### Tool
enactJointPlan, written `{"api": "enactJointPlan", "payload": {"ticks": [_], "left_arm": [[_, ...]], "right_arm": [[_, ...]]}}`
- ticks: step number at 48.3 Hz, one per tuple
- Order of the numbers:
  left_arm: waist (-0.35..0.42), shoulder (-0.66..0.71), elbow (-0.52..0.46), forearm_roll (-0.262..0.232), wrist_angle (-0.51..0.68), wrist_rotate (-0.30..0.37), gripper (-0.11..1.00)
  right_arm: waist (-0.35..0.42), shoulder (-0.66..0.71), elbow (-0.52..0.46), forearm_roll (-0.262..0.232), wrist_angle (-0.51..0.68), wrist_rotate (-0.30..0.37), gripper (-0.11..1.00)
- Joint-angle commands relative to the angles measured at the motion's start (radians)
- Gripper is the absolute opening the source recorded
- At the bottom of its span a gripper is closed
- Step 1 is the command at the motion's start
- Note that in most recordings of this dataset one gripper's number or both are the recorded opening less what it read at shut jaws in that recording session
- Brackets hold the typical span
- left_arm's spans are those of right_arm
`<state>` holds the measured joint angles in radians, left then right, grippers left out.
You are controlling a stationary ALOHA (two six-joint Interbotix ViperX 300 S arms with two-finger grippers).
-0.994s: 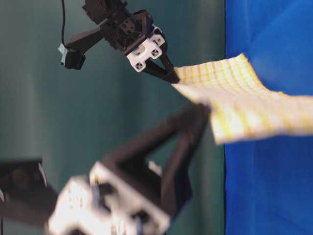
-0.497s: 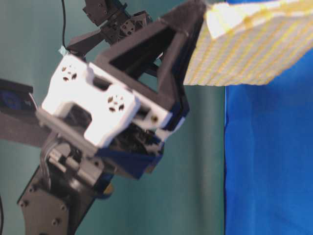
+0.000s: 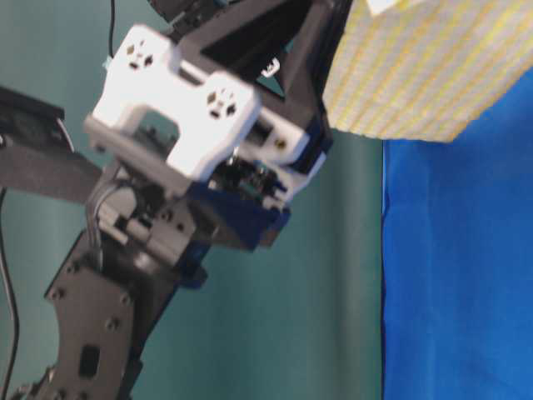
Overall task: Fold the yellow towel.
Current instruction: 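Lay the strip down vertically on the table and open both grippers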
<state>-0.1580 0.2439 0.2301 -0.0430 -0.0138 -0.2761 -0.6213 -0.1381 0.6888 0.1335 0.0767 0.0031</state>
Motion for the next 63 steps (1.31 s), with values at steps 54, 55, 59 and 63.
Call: {"api": "enactJointPlan", "payload": {"ticks": [54, 55, 59, 63], "left_arm": [[-0.058, -0.176, 0.437, -0.009, -0.342, 0.044, 0.01], [-0.058, -0.175, 0.44, -0.009, -0.342, 0.044, 0.01], [-0.058, -0.164, 0.44, -0.009, -0.339, 0.043, 0.01], [-0.055, -0.153, 0.439, -0.009, -0.337, 0.043, 0.01]], "right_arm": [[0.149, 0.327, -0.311, -0.011, 0.012, -0.012, 0.02], [0.15, 0.328, -0.311, -0.011, 0.012, -0.012, 0.02], [0.152, 0.331, -0.311, -0.012, 0.011, -0.012, 0.02], [0.153, 0.334, -0.311, -0.014, 0.012, -0.012, 0.02]]}}
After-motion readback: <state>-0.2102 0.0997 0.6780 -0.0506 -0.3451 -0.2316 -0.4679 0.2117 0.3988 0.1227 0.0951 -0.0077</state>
